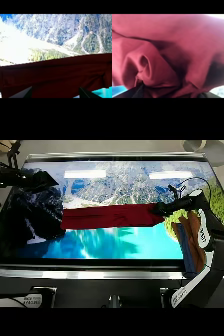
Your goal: Fold the shirts.
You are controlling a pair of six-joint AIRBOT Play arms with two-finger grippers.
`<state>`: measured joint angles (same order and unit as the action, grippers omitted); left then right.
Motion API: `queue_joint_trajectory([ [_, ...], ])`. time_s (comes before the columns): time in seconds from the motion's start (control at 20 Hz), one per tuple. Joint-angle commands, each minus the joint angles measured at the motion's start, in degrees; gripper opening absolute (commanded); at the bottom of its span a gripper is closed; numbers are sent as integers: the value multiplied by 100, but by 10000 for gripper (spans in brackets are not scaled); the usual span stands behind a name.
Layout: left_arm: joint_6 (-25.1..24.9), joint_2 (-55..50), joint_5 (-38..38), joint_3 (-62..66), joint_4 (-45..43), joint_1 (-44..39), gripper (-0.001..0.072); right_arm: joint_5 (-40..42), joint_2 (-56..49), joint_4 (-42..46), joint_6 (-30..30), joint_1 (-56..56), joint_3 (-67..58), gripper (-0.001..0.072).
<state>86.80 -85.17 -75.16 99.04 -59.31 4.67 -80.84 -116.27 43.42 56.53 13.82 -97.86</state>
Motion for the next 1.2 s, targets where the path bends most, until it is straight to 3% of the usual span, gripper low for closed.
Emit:
queue_joint_trajectory([
  [0.0, 0, 15, 20, 2, -2, -133, 661, -243, -2, -538, -111, -282, -9, 711],
  [0.05, 0, 15, 20, 2, -2, -166, 661, -260, -4, -535, -122, -428, -11, 694],
  [0.15, 0, 15, 20, 2, -2, -232, 660, -264, -2, -531, -195, -723, -11, 523],
  [0.25, -2, 9, 20, 2, -4, -310, 660, -289, 2, -535, -229, -951, -13, 75],
  [0.3, -2, -11, 20, 2, -4, -352, 657, -313, 37, -544, -219, -986, -15, 18],
  [0.35, -2, -46, 20, 0, -4, -400, 646, -323, 122, -531, -221, -999, -15, 17],
  [0.4, 0, -109, 20, 0, -4, -474, 565, -323, 251, -529, -221, -997, -15, 16],
  [0.55, -2, -409, 232, -184, 0, -892, 210, -354, 892, -531, -216, -922, -15, 15],
  [0.6, -2, -568, 400, -304, 0, -1115, 128, -411, 1147, -529, -214, -920, -15, 15],
  [0.7, 2, -962, 824, -535, 55, -1646, 30, -555, 1617, -529, -153, -922, -15, 15],
  [1.15, -188, -2710, 2649, -623, 2798, -3668, 29, -1097, 3370, -433, 616, -922, -15, 16],
])
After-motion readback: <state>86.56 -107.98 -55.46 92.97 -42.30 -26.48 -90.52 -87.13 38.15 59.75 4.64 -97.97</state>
